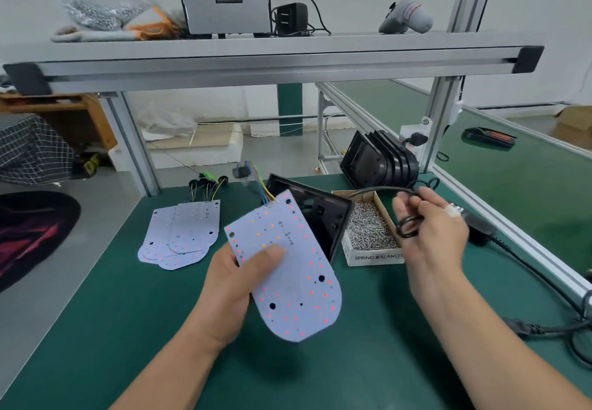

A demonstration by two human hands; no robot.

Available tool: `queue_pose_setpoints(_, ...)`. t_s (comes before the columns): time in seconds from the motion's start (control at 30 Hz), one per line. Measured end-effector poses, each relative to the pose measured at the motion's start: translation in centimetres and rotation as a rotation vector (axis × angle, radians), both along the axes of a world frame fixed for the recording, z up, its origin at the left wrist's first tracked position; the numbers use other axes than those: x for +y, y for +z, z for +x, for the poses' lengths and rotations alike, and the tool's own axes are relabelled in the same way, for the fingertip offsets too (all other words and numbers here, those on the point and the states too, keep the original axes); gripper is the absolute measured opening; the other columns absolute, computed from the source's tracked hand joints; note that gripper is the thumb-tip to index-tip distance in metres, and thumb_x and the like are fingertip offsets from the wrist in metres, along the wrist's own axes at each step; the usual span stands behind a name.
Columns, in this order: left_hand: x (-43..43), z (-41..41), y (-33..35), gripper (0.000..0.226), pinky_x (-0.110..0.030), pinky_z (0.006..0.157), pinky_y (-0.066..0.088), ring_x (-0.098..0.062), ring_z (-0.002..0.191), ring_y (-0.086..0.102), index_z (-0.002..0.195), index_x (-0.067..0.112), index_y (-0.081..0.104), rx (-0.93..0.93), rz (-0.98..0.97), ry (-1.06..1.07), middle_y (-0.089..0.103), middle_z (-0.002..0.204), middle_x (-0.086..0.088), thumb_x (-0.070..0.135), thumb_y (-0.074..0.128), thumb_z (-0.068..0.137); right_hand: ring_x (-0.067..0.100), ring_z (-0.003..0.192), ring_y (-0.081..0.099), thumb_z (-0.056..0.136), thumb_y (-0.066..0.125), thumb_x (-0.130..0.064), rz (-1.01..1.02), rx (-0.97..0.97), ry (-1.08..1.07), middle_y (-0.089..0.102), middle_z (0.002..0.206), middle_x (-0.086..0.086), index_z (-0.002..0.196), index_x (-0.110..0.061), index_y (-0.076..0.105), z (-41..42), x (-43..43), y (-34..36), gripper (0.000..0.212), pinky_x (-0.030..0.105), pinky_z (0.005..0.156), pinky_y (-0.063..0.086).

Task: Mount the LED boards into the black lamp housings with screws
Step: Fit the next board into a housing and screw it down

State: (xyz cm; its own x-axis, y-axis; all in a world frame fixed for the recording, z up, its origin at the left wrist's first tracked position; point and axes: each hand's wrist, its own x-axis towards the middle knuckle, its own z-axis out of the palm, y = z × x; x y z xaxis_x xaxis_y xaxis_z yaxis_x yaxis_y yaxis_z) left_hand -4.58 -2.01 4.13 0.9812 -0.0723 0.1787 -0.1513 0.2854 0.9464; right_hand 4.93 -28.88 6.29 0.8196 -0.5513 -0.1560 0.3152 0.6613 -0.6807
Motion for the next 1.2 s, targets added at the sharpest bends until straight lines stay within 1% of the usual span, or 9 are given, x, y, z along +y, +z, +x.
queue_pose_setpoints(0.2,-0.5,0.0,-0.4,0.035,-0.038,0.082,0.061,-0.033,0.1,0.077,0.11,0.009,0.08,0.005,0.091,-0.071,0.079,0.112,-0.019,0.032,0.079,0.084,0.02,0.085,0.072,0.099,0.055,0.003,-0.434,-0.078,0.023,0.076,0.098,0.009,0.113,-0.019,0.076,-0.3,0.2,-0.8,0.033,0.022,0.064,0.054)
queue_pose_setpoints(0.3,-1.0,-0.3,-0.7,0.033,-0.036,0.081,0.061,-0.032,0.098,0.078,0.11,0.008,0.079,0.022,0.094,-0.113,0.079,0.112,-0.019,0.029,0.079,0.085,0.021,0.088,0.072,0.096,0.062,-0.003,-0.816,-0.352,0.31,0.079,0.103,0.007,0.114,-0.02,0.079,-1.2,1.9,-0.9,0.03,0.028,0.076,0.056)
queue_pose_setpoints(0.37,-1.0,-0.5,-0.6,0.033,-0.037,0.08,0.061,-0.033,0.097,0.078,0.11,0.008,0.079,0.037,0.091,-0.13,0.079,0.111,-0.02,0.029,0.079,0.084,0.022,0.112,0.072,0.096,0.063,-0.011,-0.958,-0.464,0.558,0.078,0.12,0.005,0.125,-0.021,0.076,-1.6,2.2,-1.1,0.033,0.032,0.097,0.055)
queue_pose_setpoints(0.43,-0.9,-0.5,-0.7,0.035,-0.038,0.08,0.061,-0.035,0.096,0.077,0.11,0.007,0.078,0.062,0.079,-0.144,0.078,0.111,-0.022,0.028,0.079,0.082,0.025,0.124,0.068,0.094,0.064,-0.015,-0.94,-0.461,0.769,0.074,0.131,0.006,0.131,-0.022,0.073,-1.9,1.8,-1.1,0.039,0.034,0.102,0.055)
queue_pose_setpoints(0.6,-0.7,-0.3,-0.7,0.04,-0.045,0.08,0.061,-0.04,0.095,0.076,0.114,0.002,0.074,0.088,-0.023,-0.16,0.076,0.11,-0.025,0.026,0.078,0.082,0.019,0.108,0.073,0.094,0.072,-0.019,-0.991,-0.34,0.942,0.077,0.119,0.004,0.129,-0.02,0.074,-2.2,1.1,-0.7,0.035,0.03,0.083,0.056)
queue_pose_setpoints(0.7,-0.3,0.0,-0.2,0.041,-0.045,0.079,0.061,-0.036,0.092,0.076,0.111,0.005,0.076,0.048,-0.058,-0.062,0.077,0.106,-0.019,0.028,0.08,0.077,0.017,0.073,0.054,0.09,0.071,-0.018,-1.104,-0.283,0.86,0.065,0.078,0.006,0.094,-0.018,0.074,-2.5,2.3,-0.6,0.005,0.035,0.066,0.041)
queue_pose_setpoints(0.83,0.0,0.1,0.5,0.046,-0.044,0.072,0.061,-0.034,0.089,0.075,0.118,0.006,0.07,-0.006,-0.105,0.053,0.076,0.105,-0.016,0.023,0.08,0.077,0.017,0.055,0.04,0.08,0.065,-0.017,-1.038,-0.114,0.604,0.051,0.06,0.003,0.072,-0.016,0.066,-2.8,3.3,-0.7,0.008,0.028,0.052,0.031)
queue_pose_setpoints(1.1,-1.7,-0.7,0.2,0.058,-0.049,0.087,0.06,-0.036,0.105,0.073,0.131,0.015,0.064,0.037,-0.112,-0.048,0.074,0.123,-0.015,0.024,0.082,0.077,0.027,0.07,0.06,0.097,0.06,-0.017,-0.78,0.019,0.915,0.068,0.08,0.029,0.097,0.004,0.066,-5.0,5.7,-1.0,0.022,0.037,0.065,0.045)
queue_pose_setpoints(1.2,-2.3,-1.2,0.0,0.037,-0.044,0.088,0.061,-0.039,0.108,0.075,0.119,0.013,0.075,0.037,-0.043,-0.122,0.075,0.122,-0.021,0.027,0.078,0.085,0.007,0.059,0.072,0.111,0.042,-0.003,-0.681,0.169,0.954,0.076,0.068,-0.006,0.093,-0.013,0.063,-5.7,5.8,-3.5,0.029,0.02,0.055,0.056)
